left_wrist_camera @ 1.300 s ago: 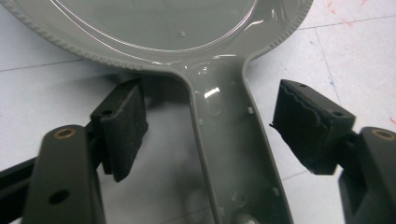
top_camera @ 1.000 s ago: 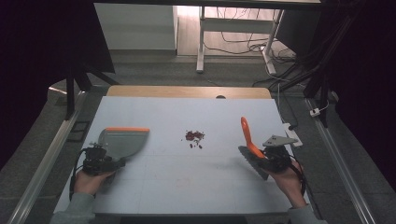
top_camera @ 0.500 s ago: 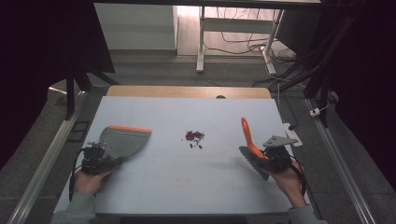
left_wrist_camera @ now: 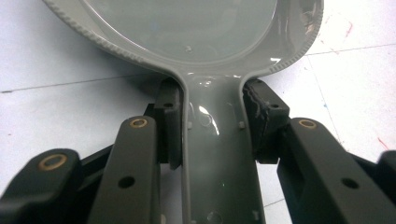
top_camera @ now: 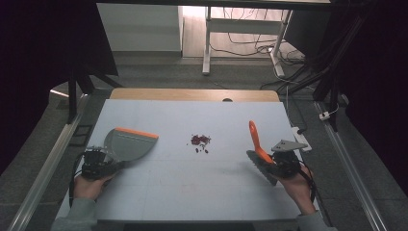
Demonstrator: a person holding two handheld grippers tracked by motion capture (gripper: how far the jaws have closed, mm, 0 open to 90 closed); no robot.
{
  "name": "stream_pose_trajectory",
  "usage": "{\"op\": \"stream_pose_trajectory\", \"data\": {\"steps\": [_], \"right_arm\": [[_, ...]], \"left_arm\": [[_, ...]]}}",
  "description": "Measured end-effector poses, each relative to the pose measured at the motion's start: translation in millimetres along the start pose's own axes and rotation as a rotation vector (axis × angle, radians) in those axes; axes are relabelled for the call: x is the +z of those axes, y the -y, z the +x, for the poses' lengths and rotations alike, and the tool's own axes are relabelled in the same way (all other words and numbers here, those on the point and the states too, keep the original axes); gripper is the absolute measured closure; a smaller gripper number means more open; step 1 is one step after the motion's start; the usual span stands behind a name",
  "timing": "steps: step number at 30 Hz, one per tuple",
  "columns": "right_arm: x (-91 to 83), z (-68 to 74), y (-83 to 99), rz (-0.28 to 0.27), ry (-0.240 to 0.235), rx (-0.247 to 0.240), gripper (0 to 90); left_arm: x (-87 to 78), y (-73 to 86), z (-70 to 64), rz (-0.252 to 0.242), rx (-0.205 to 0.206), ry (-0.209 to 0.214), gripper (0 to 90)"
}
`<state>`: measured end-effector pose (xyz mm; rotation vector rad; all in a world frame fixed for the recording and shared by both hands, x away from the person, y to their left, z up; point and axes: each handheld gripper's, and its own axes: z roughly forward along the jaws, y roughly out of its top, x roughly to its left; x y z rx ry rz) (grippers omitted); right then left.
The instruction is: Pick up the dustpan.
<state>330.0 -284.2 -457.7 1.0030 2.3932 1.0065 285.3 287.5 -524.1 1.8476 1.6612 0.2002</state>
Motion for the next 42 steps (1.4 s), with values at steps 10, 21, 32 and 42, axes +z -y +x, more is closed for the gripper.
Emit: {"op": "stream_pose_trajectory", "data": {"steps": [10, 21, 32, 42], "right_arm": [[-0.2, 0.6, -0.2, -0.003, 0.006, -0.008, 70.3], [-0.6, 0.8, -1.0, -0.013, 0.015, 0.004, 70.3], [4.6, -1.1, -4.3, -0.016, 0.029, 0.030, 70.3], [3.6, -0.3, -6.6, -0.029, 0.034, 0.031, 70.3]], "left_arm": [[-6.3, -0.1, 1.7, -0.060, 0.020, 0.013, 61.4], [-15.5, 2.5, 8.0, -0.139, 0.055, 0.048, 61.4], [-20.6, -1.4, 11.4, -0.223, 0.105, 0.098, 61.4], [-21.2, -4.3, 6.9, -0.255, 0.156, 0.132, 61.4]]}}
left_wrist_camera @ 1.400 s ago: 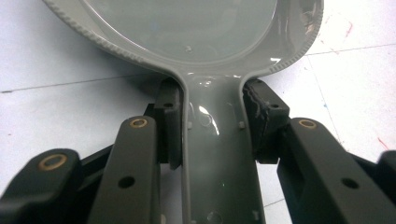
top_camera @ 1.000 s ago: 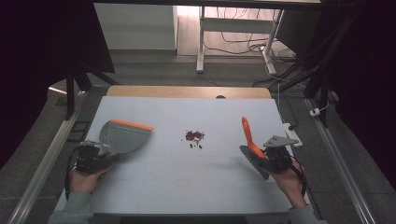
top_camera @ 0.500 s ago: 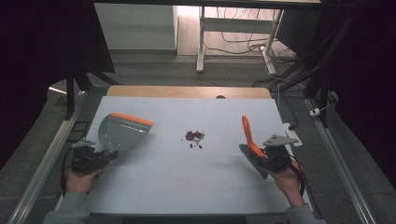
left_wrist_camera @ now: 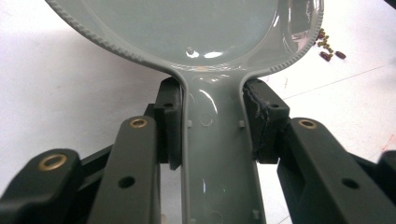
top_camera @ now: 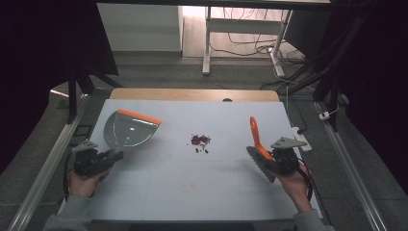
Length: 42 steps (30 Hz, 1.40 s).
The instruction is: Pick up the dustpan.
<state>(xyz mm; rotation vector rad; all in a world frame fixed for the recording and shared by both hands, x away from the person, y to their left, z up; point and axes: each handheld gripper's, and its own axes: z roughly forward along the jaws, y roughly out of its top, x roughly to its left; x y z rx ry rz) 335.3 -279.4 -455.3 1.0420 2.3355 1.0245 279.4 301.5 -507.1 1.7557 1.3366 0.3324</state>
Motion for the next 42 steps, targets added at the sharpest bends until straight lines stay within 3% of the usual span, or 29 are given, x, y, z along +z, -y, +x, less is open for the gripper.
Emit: {"op": "stream_pose_trajectory", "data": {"steps": [11, 18, 23, 28, 37, 42], "right_arm": [[-0.5, 3.1, -0.6, 0.002, 0.008, -0.018, 70.3], [-7.8, 6.6, -1.4, -0.016, 0.010, -0.034, 70.3], [-14.2, 3.9, 1.4, -0.024, 0.022, -0.024, 70.3], [-15.0, 3.6, 2.2, -0.024, 0.022, -0.021, 70.3], [-9.9, 4.4, 2.3, -0.020, 0.003, -0.019, 70.3], [2.8, 5.2, -5.7, -0.013, -0.014, -0.006, 70.4]], "left_arm": [[-6.5, -2.6, -5.3, -0.026, 0.030, 0.004, 61.3], [-7.0, -8.9, -15.8, -0.020, 0.104, 0.030, 61.3], [-5.8, -13.4, -23.8, -0.001, 0.158, 0.055, 61.3], [-3.9, -15.6, -28.8, 0.018, 0.186, 0.080, 61.3], [1.5, -17.3, -42.2, 0.064, 0.255, 0.129, 61.3], [9.7, -20.1, -45.2, 0.099, 0.284, 0.148, 61.3]]}}
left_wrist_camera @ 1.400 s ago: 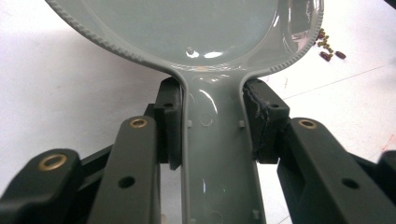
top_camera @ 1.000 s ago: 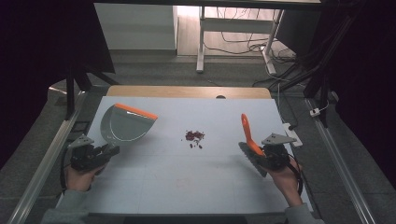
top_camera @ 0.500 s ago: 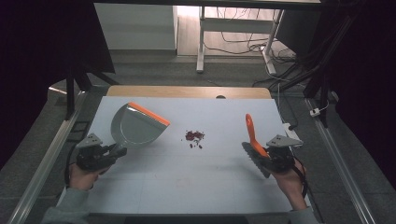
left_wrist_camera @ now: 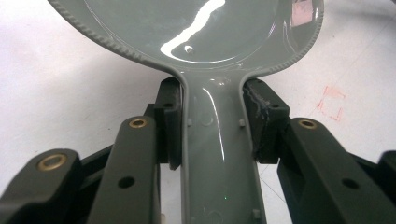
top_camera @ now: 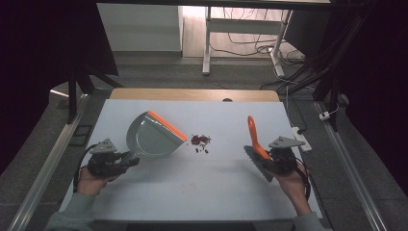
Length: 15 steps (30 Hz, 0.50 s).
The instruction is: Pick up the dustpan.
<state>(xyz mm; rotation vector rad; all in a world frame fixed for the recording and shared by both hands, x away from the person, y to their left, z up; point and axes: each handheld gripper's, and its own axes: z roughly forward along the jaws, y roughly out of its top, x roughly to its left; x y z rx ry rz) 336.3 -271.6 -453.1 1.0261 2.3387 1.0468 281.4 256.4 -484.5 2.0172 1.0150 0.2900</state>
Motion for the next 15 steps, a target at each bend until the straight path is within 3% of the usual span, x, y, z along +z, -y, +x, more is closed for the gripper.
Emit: {"op": "stream_pose_trajectory", "data": {"steps": [15], "right_arm": [[26.4, 1.7, -41.9, 0.000, -0.011, -0.003, 70.3]], "left_arm": [[5.6, -8.5, 6.6, 0.052, 0.037, 0.054, 61.3]]}}
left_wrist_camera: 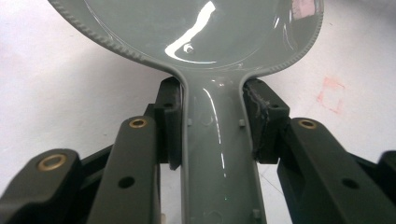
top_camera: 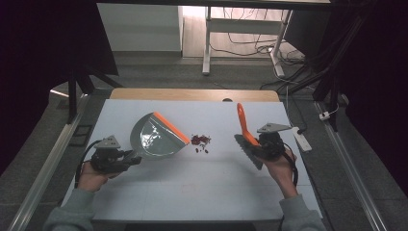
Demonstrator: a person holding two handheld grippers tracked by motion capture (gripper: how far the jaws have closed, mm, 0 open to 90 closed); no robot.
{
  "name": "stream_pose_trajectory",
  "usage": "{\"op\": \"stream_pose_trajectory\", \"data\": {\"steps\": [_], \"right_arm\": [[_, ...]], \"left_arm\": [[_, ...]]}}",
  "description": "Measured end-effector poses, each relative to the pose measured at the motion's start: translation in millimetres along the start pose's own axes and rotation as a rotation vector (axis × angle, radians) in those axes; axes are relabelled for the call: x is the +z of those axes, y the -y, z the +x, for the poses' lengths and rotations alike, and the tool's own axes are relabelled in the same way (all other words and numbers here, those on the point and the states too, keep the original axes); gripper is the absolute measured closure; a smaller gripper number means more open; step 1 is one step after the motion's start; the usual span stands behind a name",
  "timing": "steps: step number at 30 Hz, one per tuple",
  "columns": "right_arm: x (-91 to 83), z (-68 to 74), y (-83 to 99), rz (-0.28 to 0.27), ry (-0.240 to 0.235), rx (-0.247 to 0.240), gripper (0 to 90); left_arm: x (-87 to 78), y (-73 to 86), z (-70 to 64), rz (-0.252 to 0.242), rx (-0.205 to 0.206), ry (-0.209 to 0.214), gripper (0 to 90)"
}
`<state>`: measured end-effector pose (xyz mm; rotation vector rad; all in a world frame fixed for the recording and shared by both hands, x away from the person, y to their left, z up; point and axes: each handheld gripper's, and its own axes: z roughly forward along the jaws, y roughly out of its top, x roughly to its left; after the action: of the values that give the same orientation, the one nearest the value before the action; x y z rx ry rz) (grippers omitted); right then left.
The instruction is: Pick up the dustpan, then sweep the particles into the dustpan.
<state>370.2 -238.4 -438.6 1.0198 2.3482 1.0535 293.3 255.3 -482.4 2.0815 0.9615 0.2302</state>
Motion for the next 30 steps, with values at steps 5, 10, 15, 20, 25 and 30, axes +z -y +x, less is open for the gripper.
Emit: {"op": "stream_pose_trajectory", "data": {"steps": [5, 10, 15, 20, 25, 30], "right_arm": [[3.8, 2.0, -13.7, -0.027, -0.030, 0.003, 70.3], [6.5, 2.8, -19.7, -0.047, -0.035, -0.002, 70.3], [11.3, 3.3, -21.3, -0.045, -0.041, -0.027, 70.3], [14.9, 1.1, -20.9, -0.059, -0.087, -0.021, 70.3], [16.7, 0.1, -22.4, -0.057, -0.081, -0.028, 70.3], [18.9, -2.3, -23.8, -0.066, -0.090, -0.018, 70.3]], "left_arm": [[1.4, -1.2, -6.0, 0.019, 0.032, 0.025, 61.4], [6.2, -1.7, -13.0, 0.053, 0.066, 0.043, 61.4], [9.1, -1.6, -16.5, 0.087, 0.087, 0.070, 61.3], [11.6, -0.8, -18.3, 0.125, 0.095, 0.094, 61.4], [12.2, 0.9, -18.0, 0.139, 0.091, 0.095, 61.3], [12.6, 1.1, -18.0, 0.147, 0.089, 0.097, 61.3]]}}
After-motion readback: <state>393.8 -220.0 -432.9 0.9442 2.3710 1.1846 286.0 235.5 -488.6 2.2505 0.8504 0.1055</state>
